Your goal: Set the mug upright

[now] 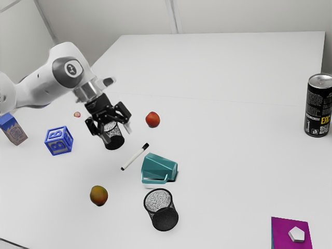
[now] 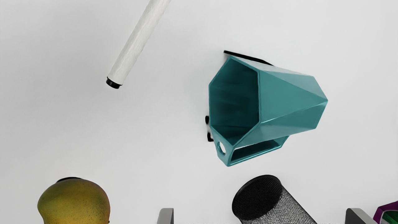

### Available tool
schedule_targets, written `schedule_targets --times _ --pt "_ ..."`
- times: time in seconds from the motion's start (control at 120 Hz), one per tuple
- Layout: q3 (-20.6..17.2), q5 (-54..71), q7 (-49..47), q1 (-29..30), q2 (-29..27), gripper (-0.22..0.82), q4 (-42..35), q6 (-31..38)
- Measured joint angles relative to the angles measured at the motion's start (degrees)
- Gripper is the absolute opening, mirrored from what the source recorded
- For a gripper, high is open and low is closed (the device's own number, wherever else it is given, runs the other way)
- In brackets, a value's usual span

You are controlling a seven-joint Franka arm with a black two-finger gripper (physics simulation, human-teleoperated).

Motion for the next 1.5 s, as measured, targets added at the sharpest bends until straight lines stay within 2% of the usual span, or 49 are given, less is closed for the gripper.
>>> schedule_targets --times 0.275,0.483,1.142,1.2,1.308,1.375,1.5 --pt "0.0 -9.7 1.1 -1.6 8.6 0.6 -0.3 1.8" --pt "0.0 -13.6 2.6 -1.7 13.1 0.6 1.4 3.0" --pt "-1.4 -24.1 5.1 -2.3 17.3 0.6 1.2 5.1" --pt "-1.7 -24.1 5.2 -2.3 17.3 0.53 1.2 5.2" --pt "-1.7 -23.8 5.0 -2.3 17.3 0.25 1.2 5.4" --pt "-1.7 -23.7 4.9 -2.3 17.2 0.11 1.3 5.4" --pt "-1.7 -23.4 4.6 -2.4 17.0 0.0 1.6 5.5"
